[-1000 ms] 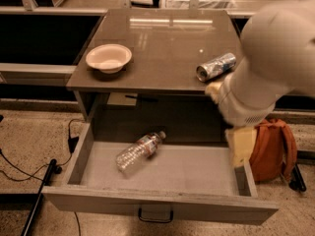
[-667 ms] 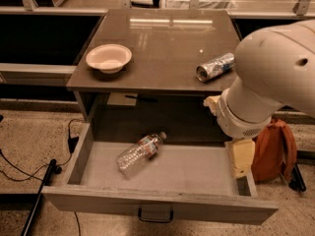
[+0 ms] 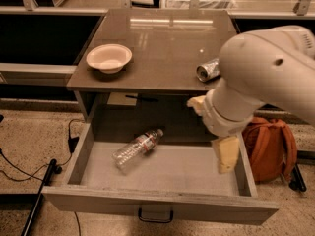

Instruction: Pick water bottle from top drawer and place on counter

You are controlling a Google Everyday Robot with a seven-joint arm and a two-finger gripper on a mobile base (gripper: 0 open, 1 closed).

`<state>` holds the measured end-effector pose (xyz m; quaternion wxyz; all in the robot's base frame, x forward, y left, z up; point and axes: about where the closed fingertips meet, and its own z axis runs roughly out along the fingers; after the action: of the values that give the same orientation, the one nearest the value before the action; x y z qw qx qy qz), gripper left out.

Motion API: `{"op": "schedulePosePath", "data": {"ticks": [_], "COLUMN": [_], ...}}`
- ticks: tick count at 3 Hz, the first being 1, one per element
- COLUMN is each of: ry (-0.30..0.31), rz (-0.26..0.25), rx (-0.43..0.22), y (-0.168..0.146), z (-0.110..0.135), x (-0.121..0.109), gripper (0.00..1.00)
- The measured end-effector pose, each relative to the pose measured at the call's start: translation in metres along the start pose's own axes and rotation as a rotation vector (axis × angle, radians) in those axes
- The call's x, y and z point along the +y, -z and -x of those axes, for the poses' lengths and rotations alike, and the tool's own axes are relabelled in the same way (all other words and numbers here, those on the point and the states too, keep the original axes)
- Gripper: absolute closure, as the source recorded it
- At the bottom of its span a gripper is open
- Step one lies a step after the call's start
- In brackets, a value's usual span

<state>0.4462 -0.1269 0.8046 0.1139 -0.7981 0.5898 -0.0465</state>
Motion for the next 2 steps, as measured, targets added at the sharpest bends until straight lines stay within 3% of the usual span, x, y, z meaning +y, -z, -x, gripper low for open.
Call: {"op": "schedulePosePath", "data": {"ticks": [1, 2], "ry": [0.163, 0.303], "rz": [-0.003, -0.021], "rx": [-0.063, -0.098], "y": [-0.041, -0.074], "z": [0.037, 0.073], "x": [-0.031, -0.048], "gripper": [0.0, 0.0]}}
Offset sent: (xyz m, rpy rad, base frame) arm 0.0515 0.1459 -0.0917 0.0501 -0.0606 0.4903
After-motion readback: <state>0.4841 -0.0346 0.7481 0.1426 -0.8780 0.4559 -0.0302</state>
